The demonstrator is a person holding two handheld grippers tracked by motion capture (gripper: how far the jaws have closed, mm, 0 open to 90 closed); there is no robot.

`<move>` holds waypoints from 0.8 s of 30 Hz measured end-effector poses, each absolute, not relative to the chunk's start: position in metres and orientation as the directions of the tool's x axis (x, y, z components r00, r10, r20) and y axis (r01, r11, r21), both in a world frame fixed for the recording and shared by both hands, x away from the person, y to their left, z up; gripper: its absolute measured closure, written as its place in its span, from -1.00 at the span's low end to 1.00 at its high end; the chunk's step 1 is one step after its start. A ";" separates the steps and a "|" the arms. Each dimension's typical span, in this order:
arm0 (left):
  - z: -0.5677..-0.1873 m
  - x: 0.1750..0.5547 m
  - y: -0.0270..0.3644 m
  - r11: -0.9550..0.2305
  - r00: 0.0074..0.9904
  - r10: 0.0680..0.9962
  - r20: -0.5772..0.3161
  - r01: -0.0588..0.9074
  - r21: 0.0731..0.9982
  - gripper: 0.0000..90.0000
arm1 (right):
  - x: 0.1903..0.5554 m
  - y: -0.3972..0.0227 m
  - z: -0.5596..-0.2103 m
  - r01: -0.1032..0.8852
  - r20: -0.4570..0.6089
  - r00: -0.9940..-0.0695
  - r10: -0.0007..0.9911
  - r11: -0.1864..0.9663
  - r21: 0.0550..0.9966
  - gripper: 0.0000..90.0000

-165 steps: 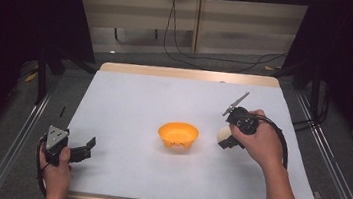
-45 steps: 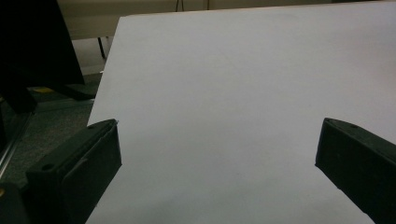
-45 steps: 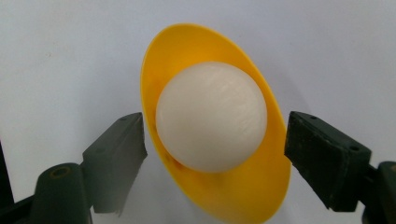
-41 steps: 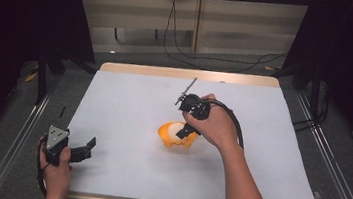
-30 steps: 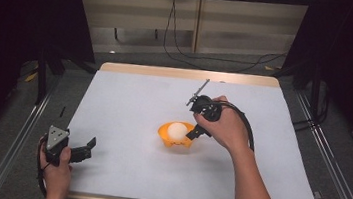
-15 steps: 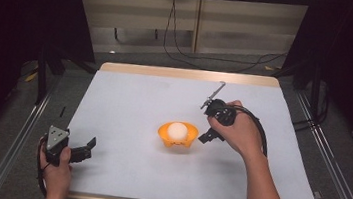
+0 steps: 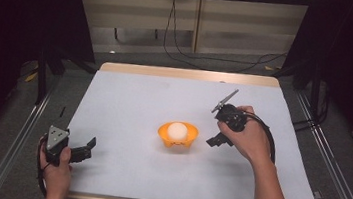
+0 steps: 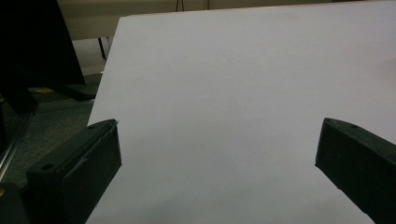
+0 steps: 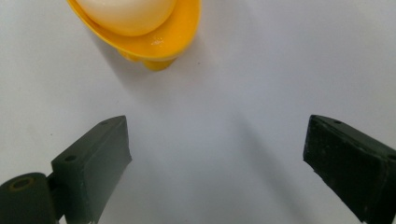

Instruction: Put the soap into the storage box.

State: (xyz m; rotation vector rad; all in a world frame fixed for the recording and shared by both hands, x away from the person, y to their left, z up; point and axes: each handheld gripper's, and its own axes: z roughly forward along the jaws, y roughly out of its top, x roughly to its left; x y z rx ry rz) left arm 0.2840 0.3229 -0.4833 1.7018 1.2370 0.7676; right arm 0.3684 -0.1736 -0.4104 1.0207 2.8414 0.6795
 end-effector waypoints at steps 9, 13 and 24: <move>-0.483 0.284 0.323 -0.129 0.315 0.949 -0.007 0.410 0.903 -1.00 | 0.358 -0.195 -0.421 0.617 0.108 -0.754 0.648 0.642 0.455 -0.92; -0.483 0.284 0.323 -0.129 0.315 0.949 -0.008 0.410 0.903 -1.00 | 0.353 -0.204 -0.425 0.628 0.113 -0.739 0.664 0.619 0.472 -0.92; -0.483 0.284 0.323 -0.128 0.315 0.949 -0.008 0.410 0.903 -1.00 | 0.339 -0.228 -0.437 0.641 0.116 -0.709 0.695 0.568 0.515 -0.93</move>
